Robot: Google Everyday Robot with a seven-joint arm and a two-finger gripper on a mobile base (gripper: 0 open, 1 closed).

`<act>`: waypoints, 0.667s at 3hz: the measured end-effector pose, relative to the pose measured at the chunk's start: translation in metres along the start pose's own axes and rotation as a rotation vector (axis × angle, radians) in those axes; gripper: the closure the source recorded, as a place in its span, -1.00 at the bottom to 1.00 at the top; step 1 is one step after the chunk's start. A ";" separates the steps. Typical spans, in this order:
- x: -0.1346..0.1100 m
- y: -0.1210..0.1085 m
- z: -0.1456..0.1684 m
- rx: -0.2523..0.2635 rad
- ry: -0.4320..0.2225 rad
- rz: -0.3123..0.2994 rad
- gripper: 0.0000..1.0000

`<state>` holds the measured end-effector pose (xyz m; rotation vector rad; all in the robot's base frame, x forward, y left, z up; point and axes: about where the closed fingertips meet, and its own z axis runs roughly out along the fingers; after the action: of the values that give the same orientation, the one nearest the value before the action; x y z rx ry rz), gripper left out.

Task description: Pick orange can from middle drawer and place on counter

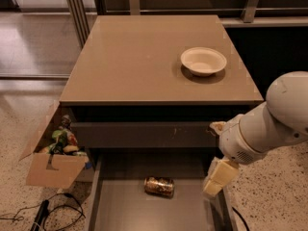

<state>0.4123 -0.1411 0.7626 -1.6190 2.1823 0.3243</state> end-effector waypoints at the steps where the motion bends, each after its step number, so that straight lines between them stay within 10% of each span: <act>1: 0.001 -0.002 0.046 -0.029 -0.040 0.022 -1.00; 2: 0.009 0.000 0.081 -0.033 -0.080 0.041 -1.00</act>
Offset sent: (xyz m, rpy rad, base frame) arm 0.0179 0.0313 -0.1212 0.1473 0.0140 -0.0466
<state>0.4249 -0.1152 0.6864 -1.5524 2.1634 0.4316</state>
